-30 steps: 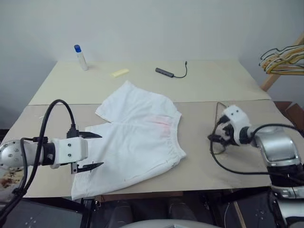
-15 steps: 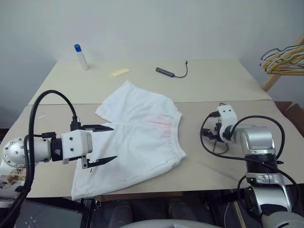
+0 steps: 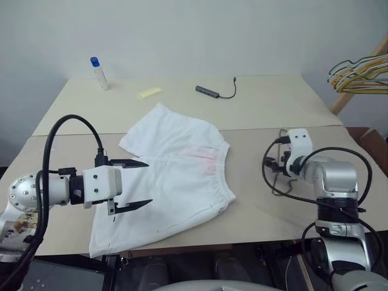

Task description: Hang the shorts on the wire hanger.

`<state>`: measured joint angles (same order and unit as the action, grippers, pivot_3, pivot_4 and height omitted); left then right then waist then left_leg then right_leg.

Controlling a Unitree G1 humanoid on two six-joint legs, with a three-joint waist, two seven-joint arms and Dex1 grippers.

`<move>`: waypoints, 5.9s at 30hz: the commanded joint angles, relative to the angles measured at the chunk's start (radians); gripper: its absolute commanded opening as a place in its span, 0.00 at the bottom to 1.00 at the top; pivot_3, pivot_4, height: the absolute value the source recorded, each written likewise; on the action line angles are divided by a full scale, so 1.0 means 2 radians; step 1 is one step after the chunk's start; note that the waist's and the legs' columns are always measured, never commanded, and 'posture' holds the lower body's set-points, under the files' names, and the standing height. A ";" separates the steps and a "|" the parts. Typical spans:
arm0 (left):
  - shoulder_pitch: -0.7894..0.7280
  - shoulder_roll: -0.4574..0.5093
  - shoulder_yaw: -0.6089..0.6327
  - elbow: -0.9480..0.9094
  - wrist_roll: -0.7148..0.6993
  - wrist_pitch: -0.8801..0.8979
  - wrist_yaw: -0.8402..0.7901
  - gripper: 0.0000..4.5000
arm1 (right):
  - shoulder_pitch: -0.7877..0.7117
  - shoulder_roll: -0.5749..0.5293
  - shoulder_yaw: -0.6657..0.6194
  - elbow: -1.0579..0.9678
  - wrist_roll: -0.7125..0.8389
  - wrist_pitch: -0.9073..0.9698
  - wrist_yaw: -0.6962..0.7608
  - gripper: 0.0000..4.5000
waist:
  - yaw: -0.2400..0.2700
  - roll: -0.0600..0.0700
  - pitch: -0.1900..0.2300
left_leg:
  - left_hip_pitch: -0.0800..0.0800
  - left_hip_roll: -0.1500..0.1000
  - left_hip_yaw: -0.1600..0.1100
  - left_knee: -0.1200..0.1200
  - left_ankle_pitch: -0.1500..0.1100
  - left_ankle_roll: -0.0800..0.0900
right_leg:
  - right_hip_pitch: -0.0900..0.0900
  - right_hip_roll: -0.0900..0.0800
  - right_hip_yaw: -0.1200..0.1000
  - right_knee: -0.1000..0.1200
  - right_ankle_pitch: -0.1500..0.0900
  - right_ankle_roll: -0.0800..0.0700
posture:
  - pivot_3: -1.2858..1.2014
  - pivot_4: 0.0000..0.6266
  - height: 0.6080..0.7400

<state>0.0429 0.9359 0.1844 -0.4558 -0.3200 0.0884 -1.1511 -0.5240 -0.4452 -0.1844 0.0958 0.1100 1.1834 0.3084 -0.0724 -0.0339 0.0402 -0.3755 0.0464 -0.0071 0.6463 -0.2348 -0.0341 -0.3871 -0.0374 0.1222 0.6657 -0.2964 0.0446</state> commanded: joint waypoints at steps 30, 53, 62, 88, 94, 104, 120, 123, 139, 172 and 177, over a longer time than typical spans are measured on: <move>-0.078 -0.061 -0.021 -0.009 -0.047 0.089 0.104 1.00 | 0.019 0.015 0.034 -0.036 0.013 -0.049 -0.022 0.01 | -0.002 -0.006 -0.005 | 0.002 0.001 0.000 0.000 0.000 0.000 | 0.002 0.001 0.000 0.000 0.000 0.000 | 0.52 0.00 1.00; -0.273 -0.411 0.002 0.034 -0.283 0.386 0.498 1.00 | 0.080 -0.004 0.168 -0.286 -0.012 -0.413 0.091 0.01 | 0.005 -0.003 -0.004 | -0.004 -0.001 -0.006 0.003 0.000 0.000 | 0.000 0.000 -0.002 -0.001 0.001 0.001 | 0.51 0.00 1.00; -0.288 -0.418 0.033 0.054 -0.343 0.377 0.517 0.73 | 0.086 0.007 0.181 -0.264 -0.045 -0.472 0.085 0.00 | 0.009 -0.003 -0.004 | -0.004 -0.002 -0.006 0.003 0.000 0.000 | 0.000 0.000 -0.003 -0.001 0.001 0.001 | 0.51 0.00 1.00; -0.261 -0.394 0.010 0.031 -0.335 0.305 0.461 0.00 | 0.092 0.005 0.187 -0.239 -0.109 -0.565 0.096 0.61 | 0.014 -0.003 -0.004 | -0.004 -0.002 -0.006 0.003 0.000 0.000 | 0.000 0.000 -0.002 -0.001 0.002 0.000 | 0.51 0.00 1.00; -0.246 -0.309 0.041 0.036 -0.348 0.293 0.348 0.00 | 0.098 -0.020 0.104 -0.279 0.076 -0.471 0.188 0.98 | 0.013 -0.003 -0.004 | -0.004 -0.002 -0.006 0.003 0.000 0.000 | 0.000 0.000 -0.003 -0.001 0.002 0.000 | 0.51 0.00 1.00; -0.214 -0.171 0.129 0.066 -0.463 0.297 0.081 0.00 | 0.052 -0.213 0.064 -0.182 0.377 -0.158 0.443 0.98 | 0.013 -0.003 -0.004 | -0.003 -0.001 -0.006 0.003 0.000 0.000 | 0.001 0.000 -0.004 -0.002 0.001 0.000 | 0.52 0.00 1.00; -0.214 -0.186 0.136 0.055 -0.504 0.272 0.045 0.00 | -0.063 -0.116 0.126 -0.159 0.408 -0.091 0.448 0.98 | 0.013 -0.003 -0.004 | -0.005 -0.001 -0.007 0.004 0.000 0.000 | 0.001 0.000 -0.005 -0.002 0.001 0.001 | 0.53 0.00 1.00; -0.213 -0.188 0.132 0.049 -0.497 0.265 0.047 0.00 | -0.064 -0.108 0.124 -0.170 0.411 -0.088 0.433 0.98 | 0.015 -0.003 -0.004 | -0.005 -0.001 -0.007 0.004 0.000 0.000 | 0.001 0.000 -0.005 -0.002 0.001 0.001 | 0.53 0.00 1.00; -0.204 -0.200 0.121 0.046 -0.497 0.251 0.055 0.00 | -0.068 -0.086 0.140 -0.186 0.412 -0.080 0.401 0.94 | 0.014 -0.003 -0.004 | -0.005 -0.001 -0.007 0.004 0.000 0.000 | 0.000 0.000 -0.005 -0.001 0.001 0.001 | 0.52 0.00 1.00; -0.138 -0.124 0.004 0.098 -0.230 0.189 0.056 0.89 | -0.054 -0.074 0.056 -0.160 0.473 -0.018 0.309 0.00 | 0.014 -0.003 -0.003 | -0.005 -0.001 -0.007 0.003 0.000 0.000 | 0.000 0.000 -0.005 -0.002 0.001 0.000 | 0.52 0.00 1.00; -0.112 -0.097 -0.019 0.087 -0.163 0.158 0.046 0.99 | -0.007 -0.130 0.011 -0.127 0.501 0.081 0.261 0.00 | 0.016 -0.002 -0.003 | -0.006 -0.001 -0.007 0.003 0.000 0.000 | 0.000 0.000 -0.005 -0.002 0.001 0.000 | 0.51 0.00 1.00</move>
<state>-0.1800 0.7324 0.1587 -0.2473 -0.6695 0.4314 -1.0500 -0.5414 -0.6835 -0.1028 -0.1747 1.0724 1.2775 0.8671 -0.0403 -0.0385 0.0342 -0.3872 0.0439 -0.0207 0.6530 -0.2348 -0.0341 -0.3877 -0.0378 0.1121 0.6609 -0.2943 0.0453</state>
